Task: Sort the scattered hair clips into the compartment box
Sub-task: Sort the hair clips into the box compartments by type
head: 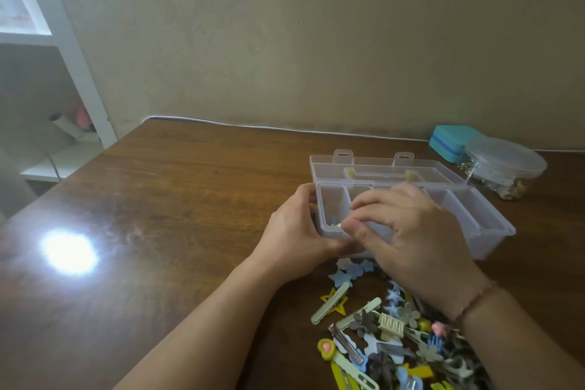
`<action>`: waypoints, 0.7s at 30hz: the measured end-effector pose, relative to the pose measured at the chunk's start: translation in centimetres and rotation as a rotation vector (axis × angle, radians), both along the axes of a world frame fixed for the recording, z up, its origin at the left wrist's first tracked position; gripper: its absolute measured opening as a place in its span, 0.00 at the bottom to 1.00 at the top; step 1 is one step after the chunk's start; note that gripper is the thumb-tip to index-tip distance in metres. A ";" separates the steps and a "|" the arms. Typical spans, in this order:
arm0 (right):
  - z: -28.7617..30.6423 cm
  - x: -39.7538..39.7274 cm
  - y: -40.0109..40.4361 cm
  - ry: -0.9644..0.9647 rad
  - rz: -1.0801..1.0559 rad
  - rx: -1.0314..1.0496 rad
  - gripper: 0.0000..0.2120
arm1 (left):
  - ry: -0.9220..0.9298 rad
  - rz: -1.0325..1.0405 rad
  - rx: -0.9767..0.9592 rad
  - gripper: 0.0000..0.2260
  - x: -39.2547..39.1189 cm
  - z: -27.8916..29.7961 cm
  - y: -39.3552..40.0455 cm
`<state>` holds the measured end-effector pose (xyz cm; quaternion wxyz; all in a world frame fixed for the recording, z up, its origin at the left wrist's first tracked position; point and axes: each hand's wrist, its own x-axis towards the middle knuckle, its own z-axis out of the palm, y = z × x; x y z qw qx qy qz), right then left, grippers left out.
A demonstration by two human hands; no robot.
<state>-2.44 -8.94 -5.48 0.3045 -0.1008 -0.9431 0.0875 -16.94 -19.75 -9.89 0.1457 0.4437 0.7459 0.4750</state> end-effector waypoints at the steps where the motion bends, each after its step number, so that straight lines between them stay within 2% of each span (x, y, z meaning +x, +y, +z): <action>1: 0.3 0.4 -0.1 0.007 0.058 -0.008 0.12 | 0.003 0.000 0.000 0.41 0.0 0.0 0.0; 4: 1.1 1.9 -0.6 -0.139 0.287 -0.112 0.08 | 0.015 0.012 -0.003 0.41 0.0 -0.1 0.1; 8: 0.7 1.9 -1.6 -0.402 0.351 0.045 0.09 | 0.016 0.032 -0.004 0.40 0.0 -0.2 0.2; 17: -0.9 1.4 -1.9 -0.471 0.257 0.144 0.12 | 0.025 0.036 -0.013 0.41 0.1 -0.3 0.3; 19: -0.3 1.6 -1.5 -0.479 0.262 0.068 0.11 | 0.019 0.038 -0.010 0.41 0.1 -0.3 0.3; 21: 0.8 2.2 -1.0 -0.452 0.264 -0.136 0.09 | 0.011 0.034 -0.001 0.41 0.0 -0.2 0.2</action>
